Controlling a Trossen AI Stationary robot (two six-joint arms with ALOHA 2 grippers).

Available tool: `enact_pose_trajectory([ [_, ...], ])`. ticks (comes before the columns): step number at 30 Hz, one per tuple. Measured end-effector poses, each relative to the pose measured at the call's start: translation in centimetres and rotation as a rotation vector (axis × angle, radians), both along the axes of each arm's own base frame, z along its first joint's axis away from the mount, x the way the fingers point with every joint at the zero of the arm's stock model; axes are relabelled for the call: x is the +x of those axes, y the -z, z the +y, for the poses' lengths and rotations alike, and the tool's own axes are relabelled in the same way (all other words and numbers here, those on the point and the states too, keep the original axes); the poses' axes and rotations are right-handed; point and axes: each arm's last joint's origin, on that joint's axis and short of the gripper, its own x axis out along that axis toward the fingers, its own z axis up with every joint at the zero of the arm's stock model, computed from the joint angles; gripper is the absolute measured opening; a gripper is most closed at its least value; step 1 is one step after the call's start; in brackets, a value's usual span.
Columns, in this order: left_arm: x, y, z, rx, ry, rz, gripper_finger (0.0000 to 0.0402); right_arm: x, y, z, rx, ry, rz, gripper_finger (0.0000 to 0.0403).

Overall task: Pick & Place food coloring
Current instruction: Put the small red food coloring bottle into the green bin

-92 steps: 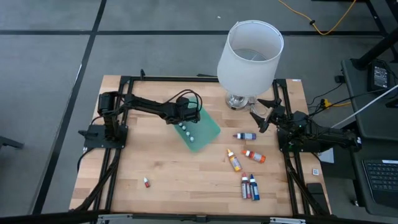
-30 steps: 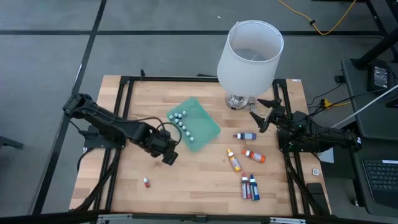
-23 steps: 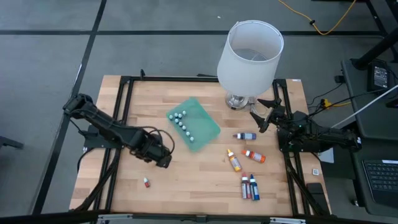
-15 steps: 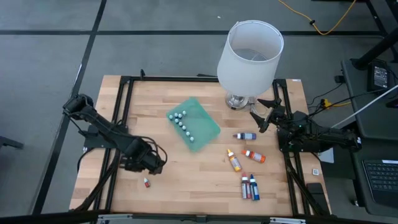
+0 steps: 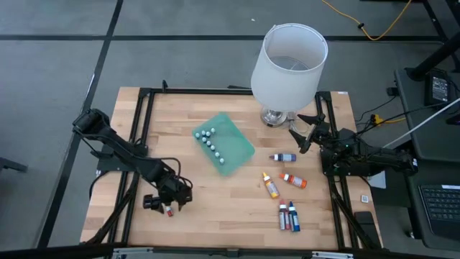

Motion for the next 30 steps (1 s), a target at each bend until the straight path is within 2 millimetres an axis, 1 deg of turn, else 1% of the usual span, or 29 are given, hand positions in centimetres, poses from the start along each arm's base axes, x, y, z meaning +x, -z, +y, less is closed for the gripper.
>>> enact_pose_trajectory([
  [6, -0.8, 2.2, 1.3, -0.025, -0.032, 0.010, 0.0294, 0.0, 0.0, 0.0, 0.000, 0.000, 0.000, 0.0397],
  [10, -1.0, 3.1, 2.0, -0.032, -0.054, -0.004, 0.0294, 0.0, 0.0, 0.0, 0.000, 0.000, 0.000, 0.0397],
  [16, -1.8, 4.4, 2.4, -0.032, -0.053, -0.010, 0.0294, 0.0, 0.0, 0.0, 0.000, 0.000, 0.000, 0.0397],
  [21, -2.2, 4.9, 2.5, -0.040, -0.048, -0.026, 0.0294, 0.0, 0.0, 0.0, 0.000, 0.000, 0.000, 0.0397],
  [25, -2.2, 5.1, 2.2, -0.053, -0.047, -0.082, 0.0294, 0.0, 0.0, 0.0, 0.000, -0.001, 0.000, 0.0397],
  [30, -2.4, 5.3, 2.2, -0.046, -0.042, -0.081, 0.0293, 0.0, 0.0, 0.0, 0.000, 0.000, 0.000, 0.0397],
])
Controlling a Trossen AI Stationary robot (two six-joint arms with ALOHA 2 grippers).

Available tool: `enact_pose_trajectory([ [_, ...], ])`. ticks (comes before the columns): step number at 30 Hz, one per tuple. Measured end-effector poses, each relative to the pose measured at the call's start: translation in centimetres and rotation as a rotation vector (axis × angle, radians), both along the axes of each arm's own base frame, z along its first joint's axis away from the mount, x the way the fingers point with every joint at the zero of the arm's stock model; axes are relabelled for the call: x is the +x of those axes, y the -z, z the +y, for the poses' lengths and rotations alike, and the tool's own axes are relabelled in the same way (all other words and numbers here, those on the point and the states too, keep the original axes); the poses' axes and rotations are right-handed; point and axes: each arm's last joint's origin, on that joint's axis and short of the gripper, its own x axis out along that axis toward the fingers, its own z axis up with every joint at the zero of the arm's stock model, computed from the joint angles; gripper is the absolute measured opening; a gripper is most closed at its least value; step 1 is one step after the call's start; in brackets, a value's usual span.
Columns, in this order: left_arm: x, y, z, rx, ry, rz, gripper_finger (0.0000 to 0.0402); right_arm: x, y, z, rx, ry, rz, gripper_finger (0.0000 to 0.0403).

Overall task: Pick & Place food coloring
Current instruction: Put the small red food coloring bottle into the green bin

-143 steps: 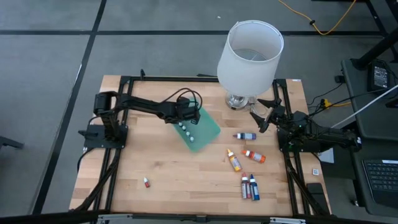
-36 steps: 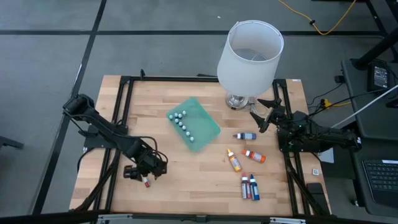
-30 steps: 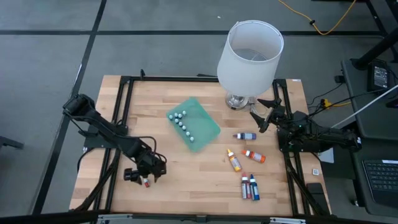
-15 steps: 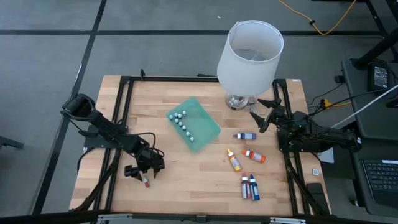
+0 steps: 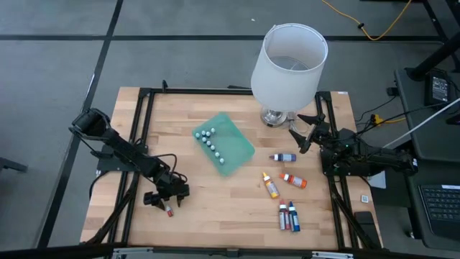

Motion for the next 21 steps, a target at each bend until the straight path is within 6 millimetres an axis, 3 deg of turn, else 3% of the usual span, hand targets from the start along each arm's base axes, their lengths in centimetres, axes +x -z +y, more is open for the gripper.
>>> enact_pose_trajectory([
  [21, 0.05, 0.08, 0.02, 0.020, -0.010, -0.033, 0.0183, 0.00, 0.00, 0.00, 0.000, 0.000, 0.000, 0.0397],
])
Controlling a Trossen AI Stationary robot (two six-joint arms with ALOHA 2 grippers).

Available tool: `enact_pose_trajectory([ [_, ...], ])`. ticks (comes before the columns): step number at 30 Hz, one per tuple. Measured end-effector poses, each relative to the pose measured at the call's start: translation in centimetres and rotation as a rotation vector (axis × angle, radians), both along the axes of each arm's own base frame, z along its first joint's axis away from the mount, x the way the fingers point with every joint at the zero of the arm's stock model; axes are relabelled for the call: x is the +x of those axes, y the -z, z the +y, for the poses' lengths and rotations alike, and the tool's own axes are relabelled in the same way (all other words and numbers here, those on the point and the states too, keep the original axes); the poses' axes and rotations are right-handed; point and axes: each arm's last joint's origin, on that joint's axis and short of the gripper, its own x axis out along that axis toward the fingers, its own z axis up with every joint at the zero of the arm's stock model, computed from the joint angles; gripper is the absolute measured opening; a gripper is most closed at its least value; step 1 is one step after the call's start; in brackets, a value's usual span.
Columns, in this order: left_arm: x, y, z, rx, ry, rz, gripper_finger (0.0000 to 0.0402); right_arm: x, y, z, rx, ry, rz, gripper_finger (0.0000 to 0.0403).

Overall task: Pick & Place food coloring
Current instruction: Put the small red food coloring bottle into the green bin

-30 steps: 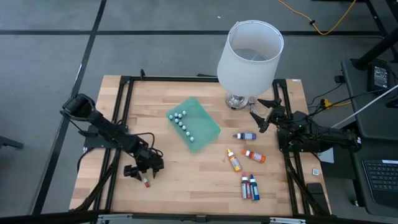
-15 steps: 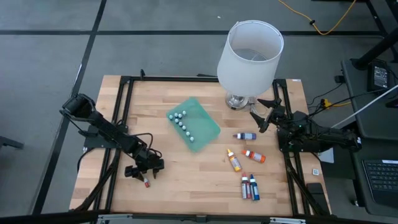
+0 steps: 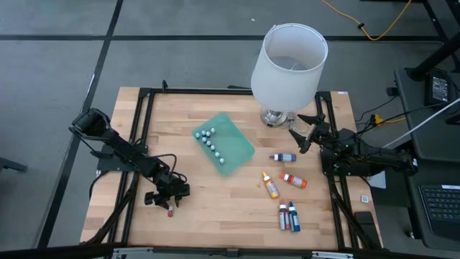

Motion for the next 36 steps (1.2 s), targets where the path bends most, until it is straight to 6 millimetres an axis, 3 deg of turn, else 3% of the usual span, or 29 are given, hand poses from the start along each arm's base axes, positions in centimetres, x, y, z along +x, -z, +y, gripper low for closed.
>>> enact_pose_trajectory([
  [11, 0.2, -0.1, -0.1, -0.001, 0.027, -0.042, 0.0154, 0.0, 0.0, 0.0, 0.000, 0.000, 0.000, 0.0397],
  [28, 0.2, 0.0, 0.4, 0.043, 0.219, -0.164, 0.0156, 0.0, 0.0, 0.0, 0.000, 0.000, 0.000, 0.0397],
  [36, 0.8, 0.0, 1.6, 0.115, 0.414, -0.320, 0.0159, 0.0, 0.0, 0.0, 0.000, 0.000, 0.000, 0.0397],
])
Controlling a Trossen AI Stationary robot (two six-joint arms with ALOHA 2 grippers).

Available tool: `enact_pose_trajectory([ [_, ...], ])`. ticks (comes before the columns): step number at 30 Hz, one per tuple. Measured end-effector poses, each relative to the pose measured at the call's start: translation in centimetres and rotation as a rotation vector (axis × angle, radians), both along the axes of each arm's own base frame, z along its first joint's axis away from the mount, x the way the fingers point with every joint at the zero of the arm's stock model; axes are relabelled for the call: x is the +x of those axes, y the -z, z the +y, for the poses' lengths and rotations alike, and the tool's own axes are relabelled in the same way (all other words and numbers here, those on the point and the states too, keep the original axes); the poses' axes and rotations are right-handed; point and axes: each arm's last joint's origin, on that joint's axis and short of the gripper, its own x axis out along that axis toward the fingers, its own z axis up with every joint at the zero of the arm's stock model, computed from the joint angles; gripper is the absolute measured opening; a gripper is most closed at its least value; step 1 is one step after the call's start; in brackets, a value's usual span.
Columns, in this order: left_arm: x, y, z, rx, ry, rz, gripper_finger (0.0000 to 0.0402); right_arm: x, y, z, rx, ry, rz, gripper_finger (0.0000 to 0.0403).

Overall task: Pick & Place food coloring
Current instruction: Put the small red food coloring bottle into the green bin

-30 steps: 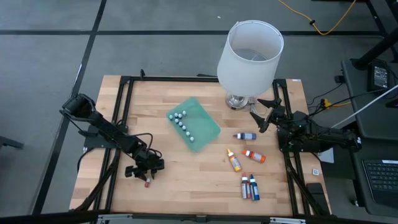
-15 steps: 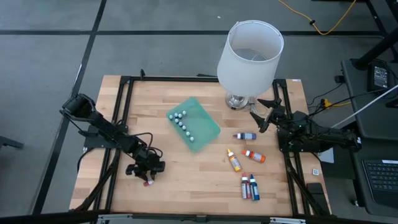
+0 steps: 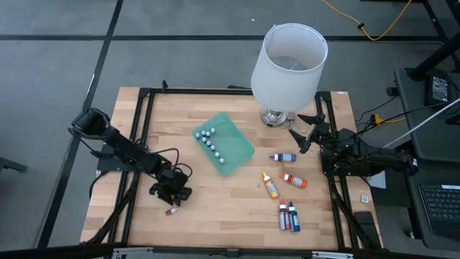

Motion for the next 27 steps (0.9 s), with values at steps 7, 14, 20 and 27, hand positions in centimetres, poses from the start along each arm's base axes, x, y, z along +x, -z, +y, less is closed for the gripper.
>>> enact_pose_trajectory([
  [7, 0.1, 0.0, 0.4, 0.072, 0.180, -0.137, 0.0157, 0.0, 0.0, 0.0, 0.000, 0.000, 0.000, 0.0397],
  [14, -0.2, -0.5, 0.7, 0.165, 0.339, -0.246, 0.0159, 0.0, 0.0, 0.0, 0.000, 0.000, 0.000, 0.0397],
  [20, -1.0, -1.8, 1.3, 0.264, 0.417, -0.108, 0.0159, 0.0, 0.0, 0.0, 0.000, 0.000, 0.000, 0.0397],
  [27, -0.1, -4.8, 1.1, 0.300, 0.568, 0.029, 0.0159, 0.0, 0.0, 0.0, 0.000, 0.000, 0.000, 0.0397],
])
